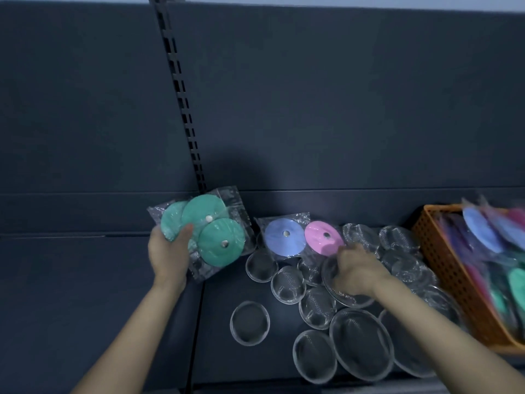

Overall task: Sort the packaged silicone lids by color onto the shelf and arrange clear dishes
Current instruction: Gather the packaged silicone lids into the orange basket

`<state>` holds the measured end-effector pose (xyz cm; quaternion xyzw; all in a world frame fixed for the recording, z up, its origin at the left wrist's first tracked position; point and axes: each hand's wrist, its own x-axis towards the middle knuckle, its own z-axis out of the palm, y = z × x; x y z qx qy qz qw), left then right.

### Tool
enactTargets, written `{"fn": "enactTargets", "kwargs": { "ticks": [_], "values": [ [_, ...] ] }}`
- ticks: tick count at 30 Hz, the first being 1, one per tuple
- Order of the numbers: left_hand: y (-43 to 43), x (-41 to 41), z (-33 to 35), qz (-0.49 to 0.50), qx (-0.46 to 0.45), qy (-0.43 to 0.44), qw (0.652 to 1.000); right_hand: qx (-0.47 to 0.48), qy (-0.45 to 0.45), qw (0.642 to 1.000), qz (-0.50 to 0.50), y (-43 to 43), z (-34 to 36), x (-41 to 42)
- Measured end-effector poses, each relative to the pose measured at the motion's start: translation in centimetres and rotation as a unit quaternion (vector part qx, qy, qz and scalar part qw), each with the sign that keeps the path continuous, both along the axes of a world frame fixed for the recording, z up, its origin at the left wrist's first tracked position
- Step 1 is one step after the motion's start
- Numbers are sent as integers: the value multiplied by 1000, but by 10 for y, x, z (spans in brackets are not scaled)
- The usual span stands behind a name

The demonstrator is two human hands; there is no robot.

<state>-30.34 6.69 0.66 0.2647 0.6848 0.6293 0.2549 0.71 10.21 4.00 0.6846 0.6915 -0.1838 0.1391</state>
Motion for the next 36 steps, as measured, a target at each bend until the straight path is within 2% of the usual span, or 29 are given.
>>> {"fn": "enactTargets", "kwargs": {
  "ticks": [5, 8, 10, 12, 14, 16, 19, 23, 26, 28, 31, 36],
  "values": [
    [-9, 5, 7, 7, 25, -30, 999, -22, -74, 997, -8, 2, -8, 4],
    [-11, 15, 7, -10, 21, -49, 999, 70, -8, 997, 26, 6, -12, 4],
    [-12, 22, 7, -17, 15, -58, 998, 116, 53, 986, 106, 10, -17, 0],
    [-12, 29, 6, -13, 13, -76, 997, 116, 57, 975, 182, 17, -19, -4],
    [-13, 33, 4, -12, 12, -93, 996, 113, 29, 971, 211, 24, -22, -7],
    [-15, 33, 3, -9, 12, -112, 994, 109, 24, 968, 224, 31, -26, -7],
    [-17, 33, 5, 2, 14, -125, 992, 120, 83, 970, 195, 39, -21, -4],
    [-17, 33, 7, 6, 11, -125, 992, 228, 160, 948, 152, 40, -6, -9],
    [-17, 35, 6, 5, 8, -131, 991, 257, 200, 928, 182, 33, -1, -26],
    [-17, 35, 7, 4, 8, -137, 991, 238, 189, 926, 223, 31, -9, -39],
    [-16, 36, 8, 7, 10, -154, 988, 193, 114, 934, 278, 32, -23, -57],
    [-16, 38, 9, 0, 17, -156, 988, 167, 64, 943, 281, 34, -21, -66]
  ]
}}
